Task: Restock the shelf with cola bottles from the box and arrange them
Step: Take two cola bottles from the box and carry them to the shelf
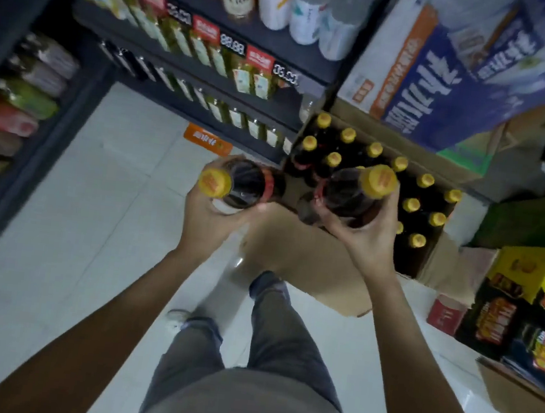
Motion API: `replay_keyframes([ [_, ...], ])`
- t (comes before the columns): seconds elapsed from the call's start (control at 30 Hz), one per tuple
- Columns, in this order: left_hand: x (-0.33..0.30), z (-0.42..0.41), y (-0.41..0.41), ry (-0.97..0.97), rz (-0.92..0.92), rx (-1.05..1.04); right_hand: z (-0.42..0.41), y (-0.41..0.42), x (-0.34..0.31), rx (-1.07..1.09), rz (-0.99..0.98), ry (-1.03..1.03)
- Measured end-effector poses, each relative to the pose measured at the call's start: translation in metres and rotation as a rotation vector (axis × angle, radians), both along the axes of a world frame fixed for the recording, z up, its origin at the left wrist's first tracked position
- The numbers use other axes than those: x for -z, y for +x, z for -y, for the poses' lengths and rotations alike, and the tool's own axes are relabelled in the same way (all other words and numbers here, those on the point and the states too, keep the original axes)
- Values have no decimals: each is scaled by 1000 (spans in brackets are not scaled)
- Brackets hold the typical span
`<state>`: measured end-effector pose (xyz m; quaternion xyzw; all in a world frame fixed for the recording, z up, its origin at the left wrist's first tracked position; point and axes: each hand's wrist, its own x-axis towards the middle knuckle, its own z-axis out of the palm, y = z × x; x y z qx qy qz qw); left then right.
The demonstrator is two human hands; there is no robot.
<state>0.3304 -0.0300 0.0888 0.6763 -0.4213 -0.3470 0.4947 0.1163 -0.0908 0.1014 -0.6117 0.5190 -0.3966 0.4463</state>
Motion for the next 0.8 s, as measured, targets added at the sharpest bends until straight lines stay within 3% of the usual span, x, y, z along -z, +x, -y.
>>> replay_keyframes([
  [0.13,-25,-73,52,-44,-63,-272,-19,62,-22,-264,73,145],
  [0.37,-51,-225,154,-127,-190,-618,-125,227,-45,-459,96,288],
  [0.53,-63,-347,238,-181,-274,-889,-225,346,-42,-654,135,315],
  [0.8,-87,-498,360,-277,-341,-1165,-360,518,-43,-1135,-27,246],
])
